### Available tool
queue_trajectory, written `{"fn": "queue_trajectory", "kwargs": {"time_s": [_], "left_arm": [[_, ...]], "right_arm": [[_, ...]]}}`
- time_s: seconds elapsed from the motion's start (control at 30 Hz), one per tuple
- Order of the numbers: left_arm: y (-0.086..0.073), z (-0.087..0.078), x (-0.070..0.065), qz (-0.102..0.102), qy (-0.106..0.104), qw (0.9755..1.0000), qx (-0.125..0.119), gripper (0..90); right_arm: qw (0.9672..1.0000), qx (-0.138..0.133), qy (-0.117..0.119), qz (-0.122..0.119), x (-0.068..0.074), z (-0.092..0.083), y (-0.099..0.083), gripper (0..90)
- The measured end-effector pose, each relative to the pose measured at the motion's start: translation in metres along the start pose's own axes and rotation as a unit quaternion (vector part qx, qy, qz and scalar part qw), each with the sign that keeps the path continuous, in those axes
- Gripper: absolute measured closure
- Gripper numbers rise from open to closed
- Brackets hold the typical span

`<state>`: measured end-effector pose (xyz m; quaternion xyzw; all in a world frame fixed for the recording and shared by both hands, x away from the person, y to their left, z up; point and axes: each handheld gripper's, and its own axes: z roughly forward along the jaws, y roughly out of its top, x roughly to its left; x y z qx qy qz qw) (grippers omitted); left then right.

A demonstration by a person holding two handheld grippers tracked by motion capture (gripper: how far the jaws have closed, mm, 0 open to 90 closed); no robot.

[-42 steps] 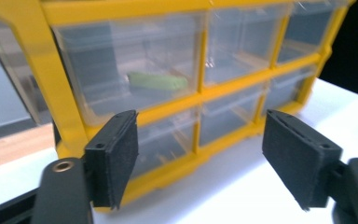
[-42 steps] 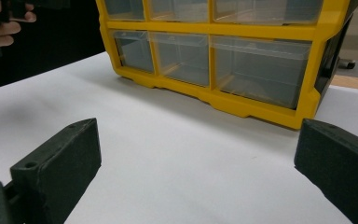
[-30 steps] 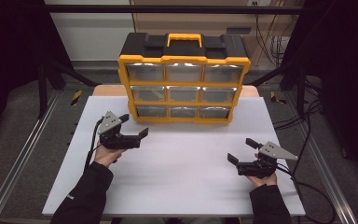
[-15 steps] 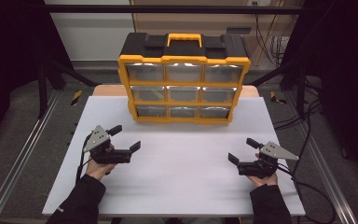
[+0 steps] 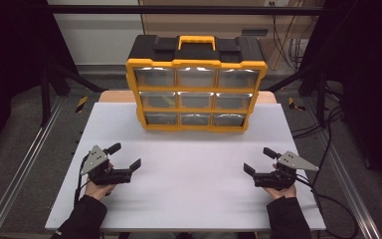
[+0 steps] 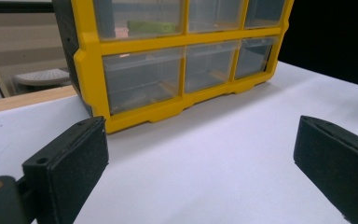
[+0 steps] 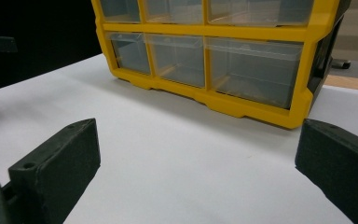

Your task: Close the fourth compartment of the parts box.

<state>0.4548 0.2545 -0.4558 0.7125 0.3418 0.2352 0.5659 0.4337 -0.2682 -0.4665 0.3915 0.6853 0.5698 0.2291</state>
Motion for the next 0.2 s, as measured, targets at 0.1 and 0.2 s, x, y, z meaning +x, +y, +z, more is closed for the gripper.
{"fn": "queue_trajectory", "kwargs": {"time_s": [0.1, 0.2], "left_arm": [[-0.0012, -0.0013, -0.0013, 0.004, -0.001, 1.0, 0.001, 2.7], [-0.0024, -0.001, -0.0022, 0.005, -0.001, 1.0, 0.0, 2.8]], "right_arm": [[1.0, 0.0, 0.0, 0.001, -0.0004, -0.0001, 0.0001, 0.6], [1.0, 0.0, 0.001, 0.004, -0.0003, -0.0003, 0.0004, 0.6]]}}
